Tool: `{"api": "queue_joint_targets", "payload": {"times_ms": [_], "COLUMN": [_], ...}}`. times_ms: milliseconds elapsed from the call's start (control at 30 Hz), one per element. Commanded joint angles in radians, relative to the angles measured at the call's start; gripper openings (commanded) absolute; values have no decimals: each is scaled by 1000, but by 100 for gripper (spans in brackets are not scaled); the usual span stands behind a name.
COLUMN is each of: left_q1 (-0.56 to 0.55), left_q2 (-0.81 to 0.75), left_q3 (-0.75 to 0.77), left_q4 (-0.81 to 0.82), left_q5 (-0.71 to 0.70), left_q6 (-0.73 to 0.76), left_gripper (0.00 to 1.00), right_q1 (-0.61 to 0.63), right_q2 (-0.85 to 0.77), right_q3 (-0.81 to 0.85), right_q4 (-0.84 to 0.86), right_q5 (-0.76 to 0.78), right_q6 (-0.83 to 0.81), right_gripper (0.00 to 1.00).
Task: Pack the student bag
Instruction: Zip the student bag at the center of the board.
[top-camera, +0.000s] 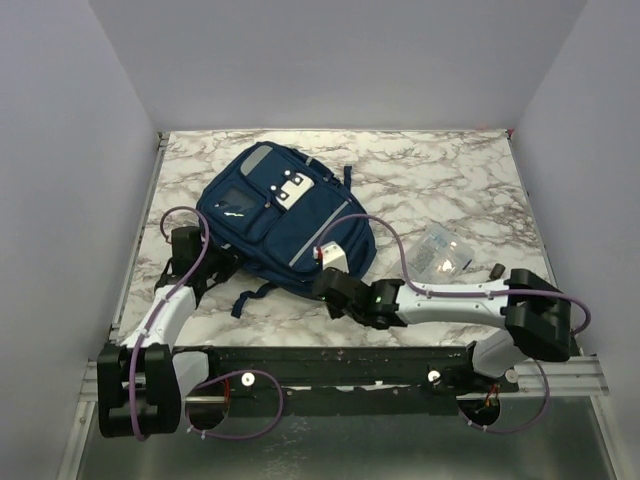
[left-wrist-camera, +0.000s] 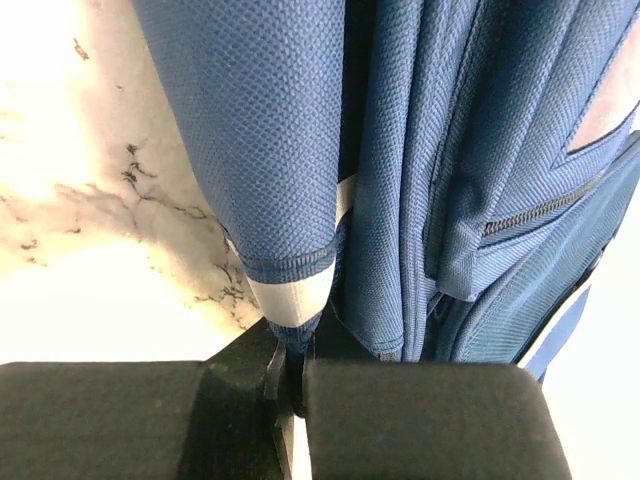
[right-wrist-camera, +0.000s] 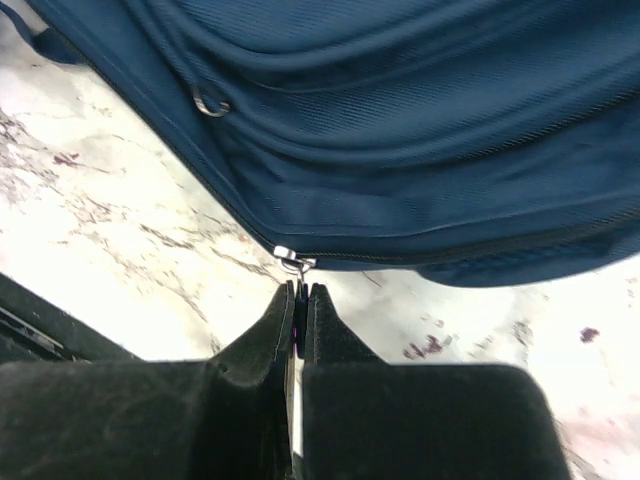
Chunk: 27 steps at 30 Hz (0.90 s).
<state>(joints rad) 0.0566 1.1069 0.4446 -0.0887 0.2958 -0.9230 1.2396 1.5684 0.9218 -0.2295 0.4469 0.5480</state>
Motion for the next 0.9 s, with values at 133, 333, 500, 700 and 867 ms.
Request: {"api": "queue_joint_targets", "payload": {"times_ms": [133,333,500,700,867], "left_q1": [45,43,-29,-290,-402], "left_q2": [-142,-195,-252,-392,-560], "left_q3": [33,-4,-90,-155,-263], "left_q4": [-58,-163,-163,-143,-92], "left_q5": [-79,185,363,299,182], "left_q6": [47,37,-27,-262,-485], "left_gripper": [35,67,61,63,69], "right_q1": [-32,-33,-34,-34,-33], "right_q2": [-100,-75,-79,-77,-97], "right_q3": [-33,1,-11,-22,-43], "right_q4": [-105,4,41,70,87], "right_q5": [-138,-236,-244,-254,-257], "right_q6": [-122,-135,-140,-142,-134], "right_gripper": [0,0,0,0,0]}}
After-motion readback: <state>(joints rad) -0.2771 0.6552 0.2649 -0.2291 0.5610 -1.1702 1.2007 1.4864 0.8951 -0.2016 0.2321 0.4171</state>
